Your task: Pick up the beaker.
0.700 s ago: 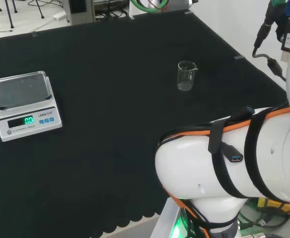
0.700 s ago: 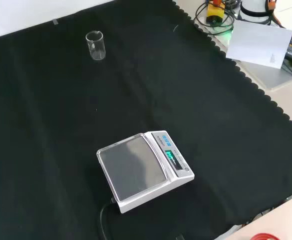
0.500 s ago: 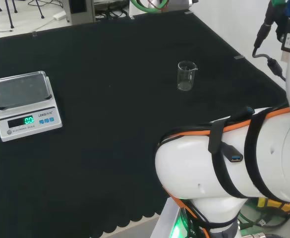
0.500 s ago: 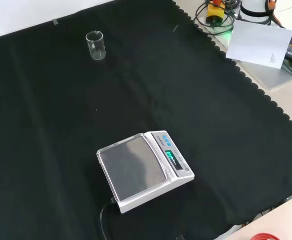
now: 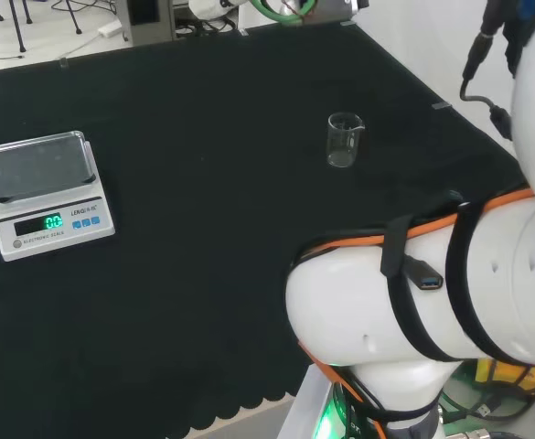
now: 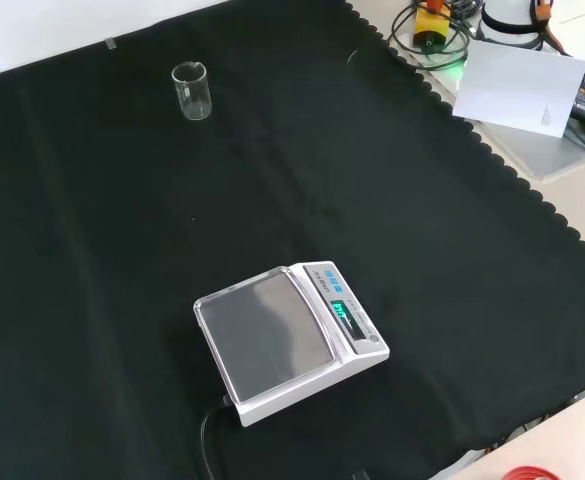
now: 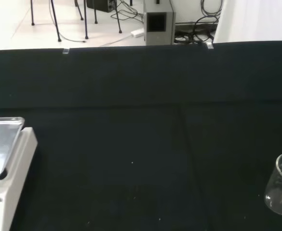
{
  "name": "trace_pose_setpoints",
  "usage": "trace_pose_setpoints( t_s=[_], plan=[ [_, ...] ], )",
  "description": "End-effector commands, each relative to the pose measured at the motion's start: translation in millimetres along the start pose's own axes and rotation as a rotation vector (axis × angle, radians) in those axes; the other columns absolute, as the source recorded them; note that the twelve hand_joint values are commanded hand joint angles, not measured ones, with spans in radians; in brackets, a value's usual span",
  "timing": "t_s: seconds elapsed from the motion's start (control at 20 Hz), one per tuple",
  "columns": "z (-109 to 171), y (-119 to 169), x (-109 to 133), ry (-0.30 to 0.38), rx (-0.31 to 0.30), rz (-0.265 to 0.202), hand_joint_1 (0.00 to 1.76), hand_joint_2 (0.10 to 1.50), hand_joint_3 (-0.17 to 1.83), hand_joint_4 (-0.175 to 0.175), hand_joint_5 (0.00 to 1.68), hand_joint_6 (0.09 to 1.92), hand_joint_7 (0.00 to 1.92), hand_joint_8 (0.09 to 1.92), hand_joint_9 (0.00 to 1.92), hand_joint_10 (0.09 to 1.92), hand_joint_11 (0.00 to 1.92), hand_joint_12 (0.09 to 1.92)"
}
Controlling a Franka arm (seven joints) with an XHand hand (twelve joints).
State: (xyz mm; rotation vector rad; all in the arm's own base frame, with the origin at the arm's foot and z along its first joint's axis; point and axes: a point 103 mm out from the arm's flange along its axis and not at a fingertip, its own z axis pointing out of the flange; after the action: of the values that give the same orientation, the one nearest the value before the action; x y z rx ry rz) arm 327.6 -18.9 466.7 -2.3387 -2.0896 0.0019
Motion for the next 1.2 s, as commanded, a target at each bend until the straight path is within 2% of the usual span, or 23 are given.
trace_pose_setpoints(
  t_s=[0.05,0.25,0.4,0.75,1.0,1.2],
  plan=[
    [78.6,57.1,-28.3,0.004,0.002,0.058,0.57,0.67,0.23,-0.004,0.15,0.09,0.18,0.67,0.23,0.87,0.0,1.56],
    [126.7,86.7,-51.2,0.045,0.011,0.104,0.58,0.67,0.23,-0.002,0.15,0.09,0.18,0.67,0.24,0.87,0.0,1.56],
    [160.7,106.5,-69.2,0.073,0.083,0.133,0.59,0.67,0.22,-0.002,0.14,0.09,0.17,0.67,0.24,0.87,0.0,1.57],
    [225.3,135.3,-122.2,0.083,0.192,0.193,0.6,0.67,0.21,0.003,0.1,0.09,0.12,0.67,0.22,0.87,0.0,1.55],
    [250.1,141.0,-144.5,0.053,0.239,0.224,0.6,0.68,0.2,0.004,0.09,0.09,0.11,0.67,0.22,0.87,0.0,1.55],
    [255.2,145.3,-155.5,0.028,0.252,0.253,0.61,0.68,0.2,0.005,0.09,0.09,0.1,0.67,0.21,0.87,0.0,1.54]
  ],
)
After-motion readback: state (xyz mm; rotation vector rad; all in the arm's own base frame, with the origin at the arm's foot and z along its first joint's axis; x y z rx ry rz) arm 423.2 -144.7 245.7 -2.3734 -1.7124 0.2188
